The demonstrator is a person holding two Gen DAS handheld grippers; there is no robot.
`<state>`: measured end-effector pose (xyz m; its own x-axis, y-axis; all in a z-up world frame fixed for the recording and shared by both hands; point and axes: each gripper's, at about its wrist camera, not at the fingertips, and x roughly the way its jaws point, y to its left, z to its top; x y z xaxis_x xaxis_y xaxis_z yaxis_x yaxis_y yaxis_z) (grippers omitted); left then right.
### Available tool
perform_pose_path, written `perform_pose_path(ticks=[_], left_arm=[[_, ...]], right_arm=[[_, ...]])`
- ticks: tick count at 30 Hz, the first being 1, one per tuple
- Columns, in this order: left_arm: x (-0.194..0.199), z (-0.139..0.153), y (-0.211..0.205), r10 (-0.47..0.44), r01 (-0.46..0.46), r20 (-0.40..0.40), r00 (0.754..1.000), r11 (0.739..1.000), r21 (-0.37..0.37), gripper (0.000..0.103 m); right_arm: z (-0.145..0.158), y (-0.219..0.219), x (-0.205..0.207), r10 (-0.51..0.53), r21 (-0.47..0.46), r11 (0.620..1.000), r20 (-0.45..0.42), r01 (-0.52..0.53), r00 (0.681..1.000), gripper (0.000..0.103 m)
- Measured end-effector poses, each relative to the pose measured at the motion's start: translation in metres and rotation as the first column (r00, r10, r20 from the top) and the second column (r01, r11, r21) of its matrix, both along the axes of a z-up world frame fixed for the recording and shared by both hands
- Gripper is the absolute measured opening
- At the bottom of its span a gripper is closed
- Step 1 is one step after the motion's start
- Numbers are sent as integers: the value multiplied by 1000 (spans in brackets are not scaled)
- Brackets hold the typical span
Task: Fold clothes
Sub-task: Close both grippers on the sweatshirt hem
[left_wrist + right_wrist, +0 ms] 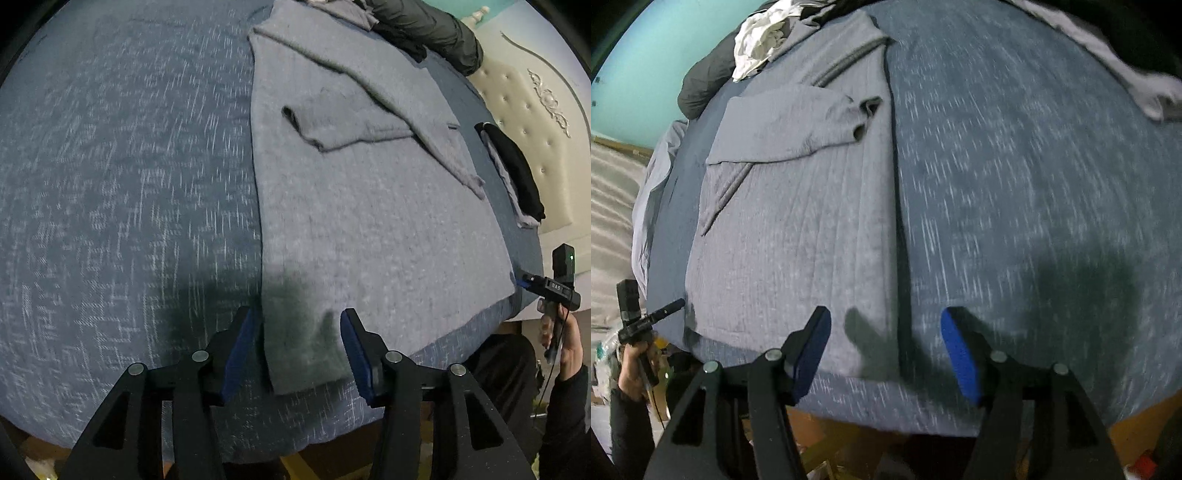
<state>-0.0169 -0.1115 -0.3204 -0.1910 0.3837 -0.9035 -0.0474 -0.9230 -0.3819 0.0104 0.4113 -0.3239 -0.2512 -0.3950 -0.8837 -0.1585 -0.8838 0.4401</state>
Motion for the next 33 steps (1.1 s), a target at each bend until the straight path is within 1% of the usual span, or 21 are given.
perform_pose_path(ticks=[2, 7, 11, 14, 15, 16, 18, 19, 20, 21, 22, 23, 24, 26, 27, 33], left_arm=[[2, -5, -1, 12, -12, 11, 1000, 1000, 0, 54], [9, -10, 0, 14, -14, 24, 1000, 1000, 14, 55], [14, -15, 6, -1, 2, 28, 1000, 1000, -1, 55], [16, -17, 10, -9, 9, 22, 1000, 1000, -16, 54], [16, -17, 11, -8, 8, 17, 1000, 1000, -16, 54], [17, -17, 12, -6, 6, 10, 1000, 1000, -9, 54], [19, -16, 12, -4, 4, -1, 1000, 1000, -14, 49], [20, -15, 13, -6, 5, -7, 1000, 1000, -26, 40], [21, -13, 13, -7, 7, -13, 1000, 999, -39, 33], [22, -12, 13, -13, 13, -18, 1000, 999, -37, 32], [22, -10, 14, -20, 19, -23, 1000, 999, -32, 24], [23, -8, 14, -26, 26, -28, 999, 999, -28, 14], [25, -6, 15, -33, 32, -34, 999, 999, -21, 13], [29, 1, 18, -49, 48, -55, 997, 999, -19, 9], [31, 5, 19, -56, 55, -63, 996, 998, -17, 9], [40, 27, 30, -91, 90, -117, 989, 996, -18, 6]], right_arm=[[-3, -1, 3, -6, -19, 1000, 4, 6, 1000, 63], [-5, -10, 4, 0, -30, 1000, 9, 0, 1000, 63], [-6, -19, 2, 21, -49, 999, 4, -21, 1000, 63], [-9, -28, 1, 44, -41, 998, 0, -44, 999, 63], [-9, -30, 1, 51, -35, 998, -5, -52, 999, 61], [-9, -32, 0, 57, -29, 998, -10, -58, 998, 58], [-7, -36, 0, 70, -20, 997, -18, -70, 997, 38], [-6, -37, 0, 77, -17, 997, -22, -77, 997, 34], [-5, -38, 0, 88, -5, 996, -28, -89, 996, 29], [-3, -39, 1, 102, 10, 995, -33, -102, 994, 23], [-1, -41, 2, 112, 20, 994, -41, -111, 993, 21], [1, -42, 2, 121, 28, 992, -48, -119, 992, 18], [3, -44, 3, 129, 36, 991, -56, -127, 990, 15], [8, -46, 5, 141, 46, 989, -74, -138, 987, 11], [11, -45, 6, 142, 46, 989, -83, -138, 986, 9], [28, -47, 9, 154, 52, 987, -129, -149, 980, 6]])
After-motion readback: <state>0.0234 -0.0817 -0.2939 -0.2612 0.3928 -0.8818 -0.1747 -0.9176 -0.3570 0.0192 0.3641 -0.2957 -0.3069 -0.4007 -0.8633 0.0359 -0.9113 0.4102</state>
